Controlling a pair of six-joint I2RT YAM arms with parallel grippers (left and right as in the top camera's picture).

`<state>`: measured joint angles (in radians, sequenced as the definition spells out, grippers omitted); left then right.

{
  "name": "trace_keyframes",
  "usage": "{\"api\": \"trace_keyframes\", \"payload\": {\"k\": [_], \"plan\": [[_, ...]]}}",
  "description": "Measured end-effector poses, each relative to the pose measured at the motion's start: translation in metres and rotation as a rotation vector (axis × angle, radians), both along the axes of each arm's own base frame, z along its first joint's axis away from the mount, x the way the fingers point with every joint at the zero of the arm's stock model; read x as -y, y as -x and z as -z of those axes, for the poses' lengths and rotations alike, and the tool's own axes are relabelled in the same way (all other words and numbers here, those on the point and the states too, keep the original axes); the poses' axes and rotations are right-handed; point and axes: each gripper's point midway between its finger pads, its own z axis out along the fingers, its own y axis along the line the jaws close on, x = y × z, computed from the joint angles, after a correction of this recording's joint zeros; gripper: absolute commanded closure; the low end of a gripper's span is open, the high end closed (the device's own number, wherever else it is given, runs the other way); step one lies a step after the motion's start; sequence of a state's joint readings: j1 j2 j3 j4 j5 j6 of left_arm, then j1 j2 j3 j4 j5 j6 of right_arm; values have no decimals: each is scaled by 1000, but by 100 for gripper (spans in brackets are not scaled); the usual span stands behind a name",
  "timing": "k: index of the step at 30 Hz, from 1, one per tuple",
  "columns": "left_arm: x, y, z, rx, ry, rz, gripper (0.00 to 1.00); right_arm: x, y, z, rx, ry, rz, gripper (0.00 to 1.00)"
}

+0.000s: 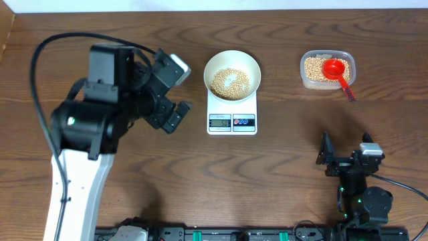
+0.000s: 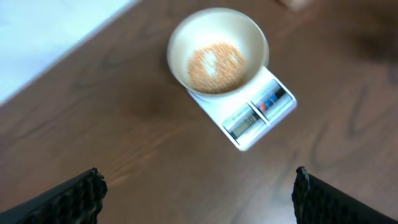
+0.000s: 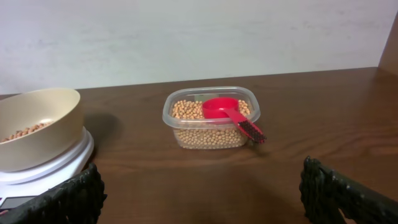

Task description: Scoop item into bowl and weigh 50g on scale

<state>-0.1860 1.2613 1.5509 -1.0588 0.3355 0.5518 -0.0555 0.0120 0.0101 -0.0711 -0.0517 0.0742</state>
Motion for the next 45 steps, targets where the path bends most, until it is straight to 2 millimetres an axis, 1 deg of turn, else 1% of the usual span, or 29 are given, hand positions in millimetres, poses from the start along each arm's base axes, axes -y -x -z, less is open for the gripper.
{"api": "trace_keyframes", "payload": {"k": [5, 6, 8, 11, 16, 19, 20, 21, 22, 26, 34, 38, 45], "plan": [[-14, 0, -24, 126, 52, -112, 2, 0, 0, 0, 0, 0, 0, 1], [-18, -3, -30, 166, 71, -140, 2, 0, 0, 0, 0, 0, 0, 1], [-27, -3, -35, 222, 98, -189, 2, 0, 0, 0, 0, 0, 0, 1], [-41, -4, -38, 310, 138, -258, 2, 0, 0, 0, 0, 0, 0, 1], [-61, 1, -34, 466, 203, -347, 2, 0, 0, 0, 0, 0, 0, 1], [-73, 6, -25, 543, 238, -395, 2, 0, 0, 0, 0, 0, 0, 1], [-76, 7, -20, 549, 246, -409, 2, 0, 0, 0, 0, 0, 0, 1], [-82, 11, -9, 571, 262, -437, 2, 0, 0, 0, 0, 0, 0, 1], [-85, 13, -5, 586, 270, -449, 2, 0, 0, 0, 0, 0, 0, 1], [-92, 24, 20, 595, 280, -484, 2, 0, 0, 0, 0, 0, 0, 1], [-107, 45, 48, 634, 277, -545, 2, 0, 0, 0, 0, 0, 0, 1], [-115, 52, 67, 653, 268, -578, 2, 0, 0, 0, 0, 0, 0, 1], [-122, 60, 93, 713, 263, -604, 2, 0, 0, 0, 0, 0, 0, 1]]}}
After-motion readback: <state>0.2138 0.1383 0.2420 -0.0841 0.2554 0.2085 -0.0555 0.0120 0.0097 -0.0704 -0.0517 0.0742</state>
